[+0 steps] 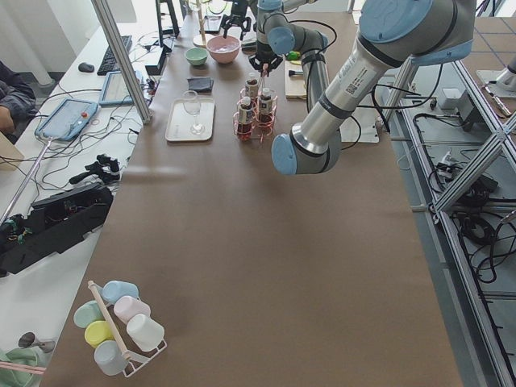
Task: Take tea from basket to plate
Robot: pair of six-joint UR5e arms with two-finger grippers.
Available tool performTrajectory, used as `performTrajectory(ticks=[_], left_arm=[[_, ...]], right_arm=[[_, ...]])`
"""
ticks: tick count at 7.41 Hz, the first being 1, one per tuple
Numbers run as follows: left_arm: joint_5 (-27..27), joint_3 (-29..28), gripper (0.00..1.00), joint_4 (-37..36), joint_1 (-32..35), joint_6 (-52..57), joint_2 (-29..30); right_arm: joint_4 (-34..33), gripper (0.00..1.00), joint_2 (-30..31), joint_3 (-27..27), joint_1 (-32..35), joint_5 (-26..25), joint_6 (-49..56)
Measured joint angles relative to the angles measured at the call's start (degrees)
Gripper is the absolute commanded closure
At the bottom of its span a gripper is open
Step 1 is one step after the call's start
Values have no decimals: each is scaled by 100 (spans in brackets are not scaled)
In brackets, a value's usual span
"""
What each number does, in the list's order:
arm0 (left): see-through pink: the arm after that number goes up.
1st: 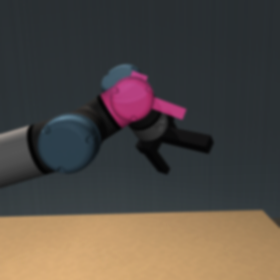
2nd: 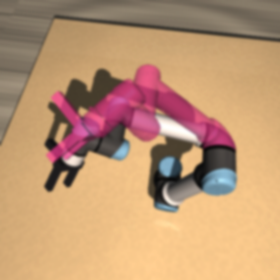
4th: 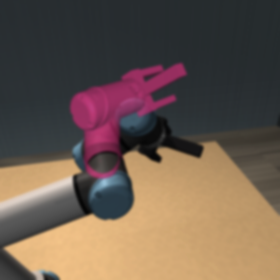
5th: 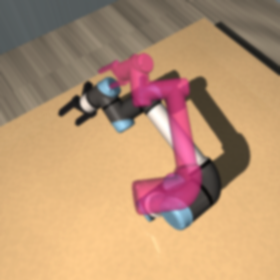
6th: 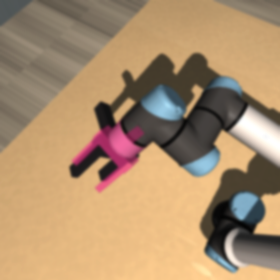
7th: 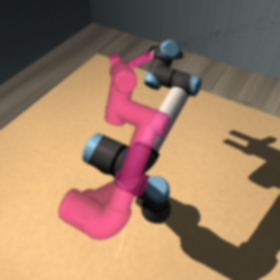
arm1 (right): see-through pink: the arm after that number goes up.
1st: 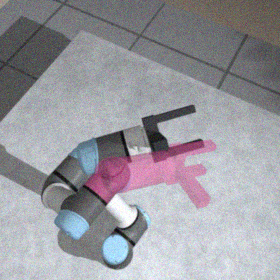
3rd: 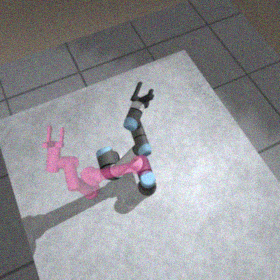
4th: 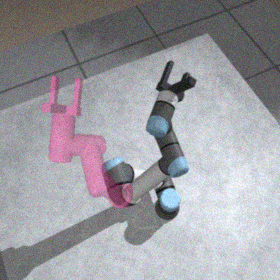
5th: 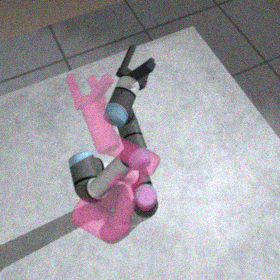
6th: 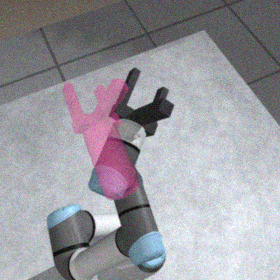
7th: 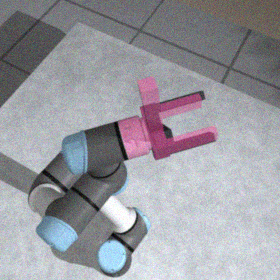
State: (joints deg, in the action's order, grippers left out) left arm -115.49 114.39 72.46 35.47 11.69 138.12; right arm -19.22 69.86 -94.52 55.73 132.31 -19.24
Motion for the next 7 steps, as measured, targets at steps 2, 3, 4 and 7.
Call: performTrajectory(ticks=[2,3,4,7], left_arm=[[-35,3,100,-47,104,3,37],[-77,3,100,-108,165,6,81],[-104,3,100,-169,214,8,117],[-122,-8,100,-221,247,11,151]], right_arm=[[915,0,-71,12,-288,-68,-7],[1253,0,-59,38,-402,-77,-1],[1479,0,-51,67,-534,-94,4],[1650,0,-104,53,-813,-163,24]])
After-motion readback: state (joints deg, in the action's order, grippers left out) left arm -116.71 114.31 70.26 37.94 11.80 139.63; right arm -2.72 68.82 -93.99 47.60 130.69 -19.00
